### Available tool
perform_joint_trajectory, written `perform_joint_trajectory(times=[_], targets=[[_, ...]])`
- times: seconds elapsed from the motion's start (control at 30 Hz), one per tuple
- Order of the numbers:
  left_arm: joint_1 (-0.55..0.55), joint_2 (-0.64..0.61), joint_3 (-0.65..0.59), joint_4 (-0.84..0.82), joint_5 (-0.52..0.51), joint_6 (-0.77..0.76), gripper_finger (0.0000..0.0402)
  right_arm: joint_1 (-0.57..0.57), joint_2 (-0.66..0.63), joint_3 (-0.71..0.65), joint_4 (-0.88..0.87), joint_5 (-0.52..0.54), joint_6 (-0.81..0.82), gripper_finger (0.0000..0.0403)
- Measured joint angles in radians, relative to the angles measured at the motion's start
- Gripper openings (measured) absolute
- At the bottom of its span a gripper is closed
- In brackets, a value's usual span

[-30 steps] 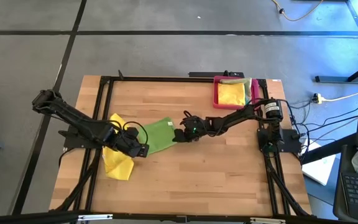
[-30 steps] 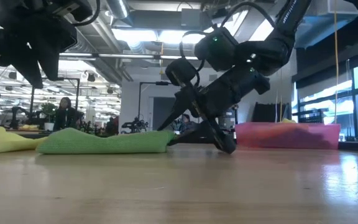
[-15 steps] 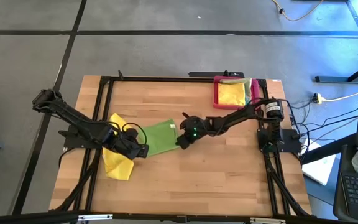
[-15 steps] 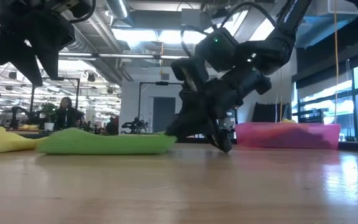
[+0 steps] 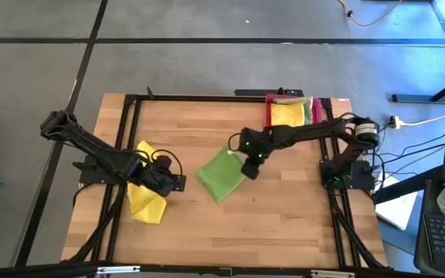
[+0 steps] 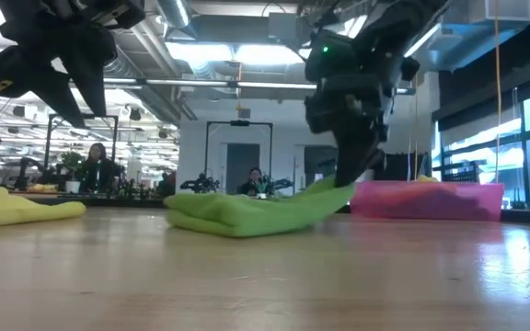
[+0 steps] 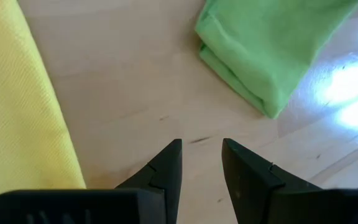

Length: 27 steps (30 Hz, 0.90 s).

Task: Fold microfiber towels
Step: Put the green towel into the red bin

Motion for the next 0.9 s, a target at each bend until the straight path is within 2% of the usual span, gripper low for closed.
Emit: perform_joint_trajectory(times=[0.1,0.4,0.57,0.73,0.9], targets=[[0.010,0.000,0.000,0.002,-0.004,0.001,0.0105,-0.030,-0.056,0.000,-0.061,0.021,-0.044,0.0002],[0.023,0.000,0.000,0.007,-0.027,0.001,0.0105,-0.159,-0.187,0.002,-0.086,0.034,-0.083,0.0002],[0.023,0.000,0.000,0.008,-0.031,0.001,0.0105,-0.240,-0.205,0.004,-0.147,0.035,-0.205,0.0002],[0.023,0.000,0.000,0.008,-0.031,0.001,0.0105,-0.306,-0.182,0.004,-0.196,-0.023,-0.280,0.0002],[0.022,0.000,0.000,0.015,-0.031,0.000,0.0105,-0.363,-0.180,0.004,-0.153,-0.101,-0.190,0.0002]])
